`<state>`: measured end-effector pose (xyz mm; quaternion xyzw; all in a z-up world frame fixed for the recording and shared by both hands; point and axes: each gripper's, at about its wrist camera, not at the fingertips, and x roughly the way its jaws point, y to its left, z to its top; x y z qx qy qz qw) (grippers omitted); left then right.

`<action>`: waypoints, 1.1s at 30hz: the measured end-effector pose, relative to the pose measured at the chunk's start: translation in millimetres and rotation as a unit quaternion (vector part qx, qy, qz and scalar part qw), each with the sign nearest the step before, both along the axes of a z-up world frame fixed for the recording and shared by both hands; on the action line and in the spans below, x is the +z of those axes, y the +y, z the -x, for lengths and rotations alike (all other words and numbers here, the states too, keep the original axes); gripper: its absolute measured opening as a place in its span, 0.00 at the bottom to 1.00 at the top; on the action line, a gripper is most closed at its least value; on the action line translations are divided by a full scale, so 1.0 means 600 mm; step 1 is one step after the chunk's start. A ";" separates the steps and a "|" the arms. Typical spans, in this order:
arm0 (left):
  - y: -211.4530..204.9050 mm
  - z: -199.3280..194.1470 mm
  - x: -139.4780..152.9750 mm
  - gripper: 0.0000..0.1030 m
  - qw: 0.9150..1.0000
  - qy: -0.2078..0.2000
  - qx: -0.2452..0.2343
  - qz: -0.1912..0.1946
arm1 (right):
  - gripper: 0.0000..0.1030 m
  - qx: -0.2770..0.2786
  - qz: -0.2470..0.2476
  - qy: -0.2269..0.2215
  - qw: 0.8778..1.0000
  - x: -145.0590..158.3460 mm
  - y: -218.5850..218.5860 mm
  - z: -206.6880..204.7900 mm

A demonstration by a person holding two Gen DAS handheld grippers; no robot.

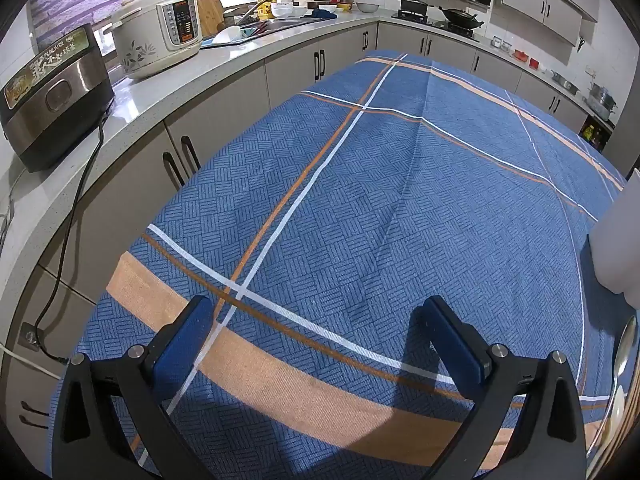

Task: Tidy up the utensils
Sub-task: 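Move both tools toward the spoons and chopsticks beside the white holder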

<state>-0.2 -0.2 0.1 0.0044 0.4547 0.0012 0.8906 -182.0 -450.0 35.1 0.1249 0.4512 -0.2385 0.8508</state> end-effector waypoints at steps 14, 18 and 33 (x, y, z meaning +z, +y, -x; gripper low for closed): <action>0.008 0.084 0.119 1.00 0.999 -0.030 -0.023 0.035 | 0.97 -0.038 0.018 -0.038 0.998 0.067 0.033 0.048; -0.012 0.126 0.172 1.00 0.997 -0.063 -0.046 0.025 | 0.97 -0.039 0.028 -0.092 0.995 0.123 0.087 0.073; -0.030 0.256 0.269 1.00 0.986 -0.131 -0.104 0.014 | 0.96 -0.058 0.091 -0.223 0.969 0.251 0.263 0.144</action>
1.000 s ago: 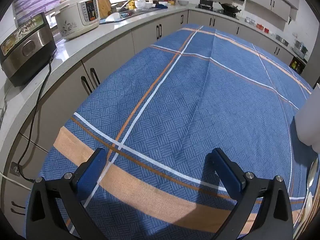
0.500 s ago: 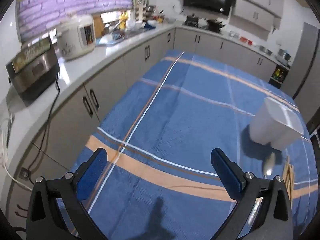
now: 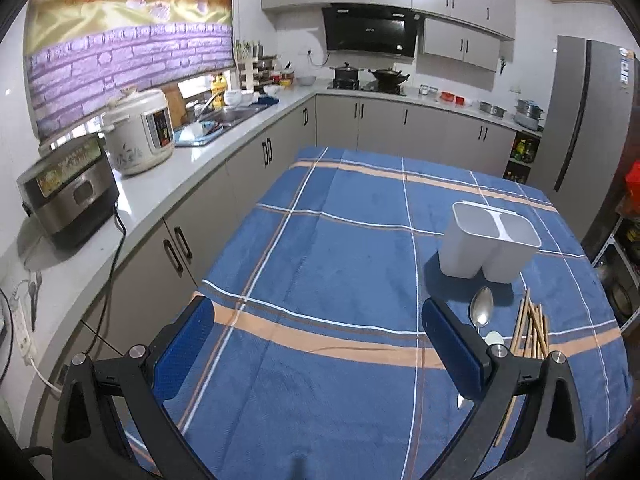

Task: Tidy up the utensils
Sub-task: 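Move both tools toward the spoons and chopsticks beside the white holder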

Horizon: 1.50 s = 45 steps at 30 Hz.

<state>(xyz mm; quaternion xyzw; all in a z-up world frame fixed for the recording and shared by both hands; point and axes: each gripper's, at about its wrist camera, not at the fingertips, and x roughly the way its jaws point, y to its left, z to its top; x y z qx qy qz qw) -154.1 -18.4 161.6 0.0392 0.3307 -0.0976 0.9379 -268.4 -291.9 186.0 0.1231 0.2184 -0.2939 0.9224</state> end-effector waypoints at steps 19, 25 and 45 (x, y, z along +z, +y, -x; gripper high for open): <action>0.029 0.041 -0.002 1.00 0.999 0.016 -0.024 0.016 | 0.96 0.045 -0.026 0.046 0.998 -0.017 0.074 -0.006; 0.033 0.040 -0.005 1.00 0.999 0.021 -0.028 0.011 | 0.96 0.047 -0.026 0.055 0.997 -0.026 0.081 -0.011; 0.007 0.031 -0.031 1.00 0.998 0.051 -0.033 -0.004 | 0.96 0.045 -0.051 0.076 0.995 -0.062 0.059 -0.027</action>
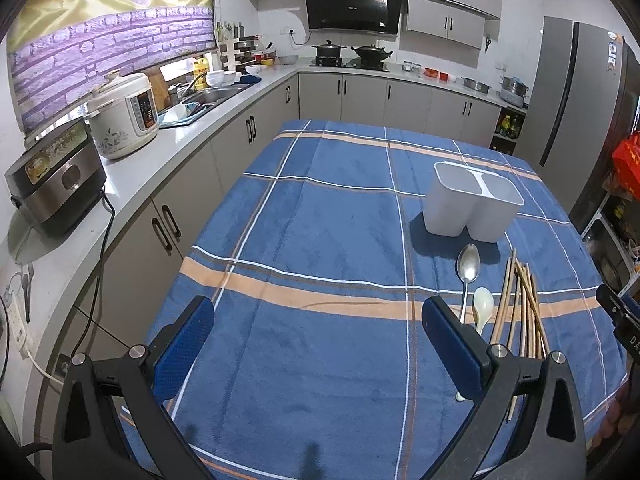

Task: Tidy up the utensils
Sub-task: 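Move both tools toward the spoons and chopsticks beside the white holder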

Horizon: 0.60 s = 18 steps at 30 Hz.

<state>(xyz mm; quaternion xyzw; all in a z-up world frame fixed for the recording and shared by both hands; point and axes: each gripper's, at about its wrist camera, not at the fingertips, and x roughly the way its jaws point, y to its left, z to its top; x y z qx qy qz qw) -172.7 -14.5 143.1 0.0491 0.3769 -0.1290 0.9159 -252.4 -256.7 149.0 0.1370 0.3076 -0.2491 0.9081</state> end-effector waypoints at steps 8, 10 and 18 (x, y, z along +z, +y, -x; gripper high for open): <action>-0.032 -0.011 -0.015 1.00 1.000 0.018 -0.008 -0.008 | 0.96 -0.007 -0.009 0.010 1.000 -0.018 -0.024 0.004; -0.041 -0.014 -0.020 1.00 1.000 0.022 -0.011 -0.012 | 0.96 -0.010 -0.011 0.013 1.000 -0.022 -0.029 0.003; -0.082 -0.032 -0.046 1.00 0.999 0.043 -0.021 -0.025 | 0.96 -0.011 -0.023 0.028 0.999 -0.043 -0.056 -0.002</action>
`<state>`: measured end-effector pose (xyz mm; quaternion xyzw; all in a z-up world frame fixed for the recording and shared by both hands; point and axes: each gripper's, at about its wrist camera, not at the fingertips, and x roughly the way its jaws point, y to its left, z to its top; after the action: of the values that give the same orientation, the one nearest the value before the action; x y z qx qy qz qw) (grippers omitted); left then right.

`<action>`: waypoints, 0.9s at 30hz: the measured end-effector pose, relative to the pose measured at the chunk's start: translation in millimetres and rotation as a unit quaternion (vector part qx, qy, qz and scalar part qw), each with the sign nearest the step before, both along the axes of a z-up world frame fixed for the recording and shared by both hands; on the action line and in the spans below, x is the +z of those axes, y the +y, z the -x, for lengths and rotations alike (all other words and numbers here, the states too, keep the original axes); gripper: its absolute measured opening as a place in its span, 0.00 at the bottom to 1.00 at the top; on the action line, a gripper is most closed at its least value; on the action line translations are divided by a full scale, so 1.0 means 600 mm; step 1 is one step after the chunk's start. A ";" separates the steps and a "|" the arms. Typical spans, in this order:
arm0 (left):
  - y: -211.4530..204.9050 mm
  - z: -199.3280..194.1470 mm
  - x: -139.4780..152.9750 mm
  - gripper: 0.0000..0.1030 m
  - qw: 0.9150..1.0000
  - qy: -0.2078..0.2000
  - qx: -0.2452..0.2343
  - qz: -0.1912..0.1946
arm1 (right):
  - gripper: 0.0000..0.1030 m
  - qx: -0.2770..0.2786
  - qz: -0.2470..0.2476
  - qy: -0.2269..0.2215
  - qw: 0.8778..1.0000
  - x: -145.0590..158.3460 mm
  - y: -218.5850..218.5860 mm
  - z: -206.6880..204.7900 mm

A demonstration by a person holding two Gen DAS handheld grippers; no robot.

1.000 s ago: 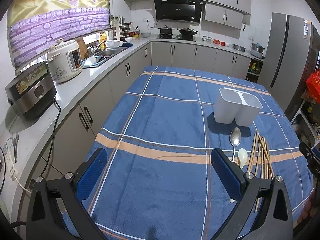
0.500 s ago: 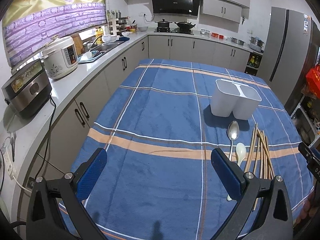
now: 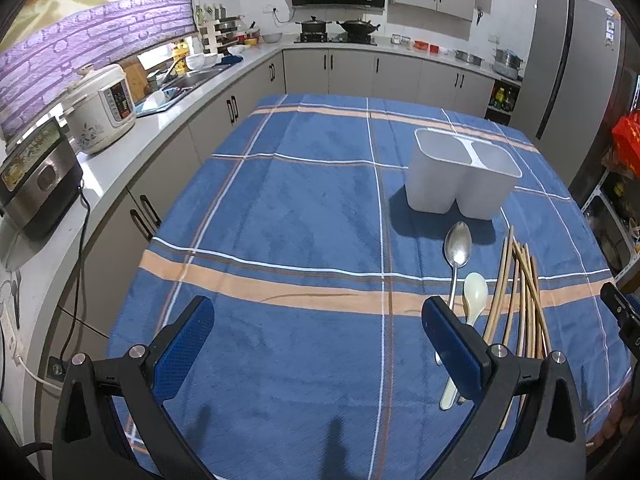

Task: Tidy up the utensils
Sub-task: 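Move both tools toward the spoons and chopsticks beside the white holder, then grasp the metal spoon with the left tool while the right tool grasps a chopstick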

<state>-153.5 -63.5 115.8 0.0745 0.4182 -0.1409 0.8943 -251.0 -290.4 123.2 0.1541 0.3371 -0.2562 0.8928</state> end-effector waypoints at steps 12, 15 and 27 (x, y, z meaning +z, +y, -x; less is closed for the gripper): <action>-0.057 -0.058 -0.036 1.00 0.999 0.021 -0.025 -0.005 | 0.96 0.014 -0.020 0.029 0.999 -0.026 -0.044 -0.019; -0.081 -0.079 -0.045 1.00 0.998 0.034 -0.045 0.000 | 0.96 0.033 -0.031 0.040 0.998 -0.035 -0.051 -0.032; -0.207 -0.167 -0.114 0.87 0.981 0.123 -0.128 0.076 | 0.52 0.138 -0.137 0.081 0.978 -0.085 -0.058 -0.113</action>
<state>-53.1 -187.7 47.7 0.0411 0.4997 -0.2940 0.8137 -183.0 -325.1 71.9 0.2058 0.4582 -0.0935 0.8596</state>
